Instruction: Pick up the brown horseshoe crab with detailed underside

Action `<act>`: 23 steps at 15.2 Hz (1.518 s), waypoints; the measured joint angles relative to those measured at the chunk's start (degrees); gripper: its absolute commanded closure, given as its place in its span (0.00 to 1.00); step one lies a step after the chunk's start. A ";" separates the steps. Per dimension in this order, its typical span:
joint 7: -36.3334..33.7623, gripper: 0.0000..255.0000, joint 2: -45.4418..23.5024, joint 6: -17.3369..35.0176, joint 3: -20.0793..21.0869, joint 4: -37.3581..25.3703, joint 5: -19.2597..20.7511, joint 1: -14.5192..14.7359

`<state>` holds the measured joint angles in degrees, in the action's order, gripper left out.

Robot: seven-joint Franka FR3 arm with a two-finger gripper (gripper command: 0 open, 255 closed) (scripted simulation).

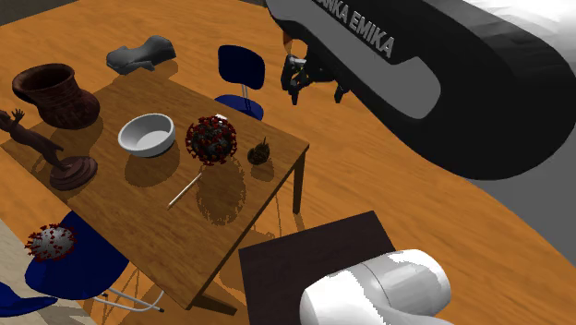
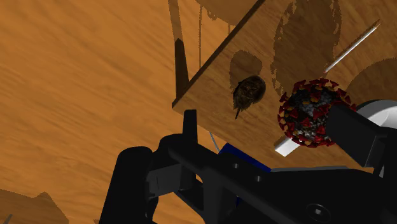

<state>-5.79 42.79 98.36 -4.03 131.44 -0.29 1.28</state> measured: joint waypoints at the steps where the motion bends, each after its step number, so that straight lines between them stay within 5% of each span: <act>1: 0.00 0.00 0.00 0.00 0.00 0.00 0.00 0.00; 13: -9.81 0.00 -13.10 21.25 6.42 7.94 0.12 -0.10; 23: -20.86 0.00 -32.37 38.20 11.37 5.96 4.95 -1.64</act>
<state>-26.66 10.42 136.56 7.34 137.40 4.66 -0.36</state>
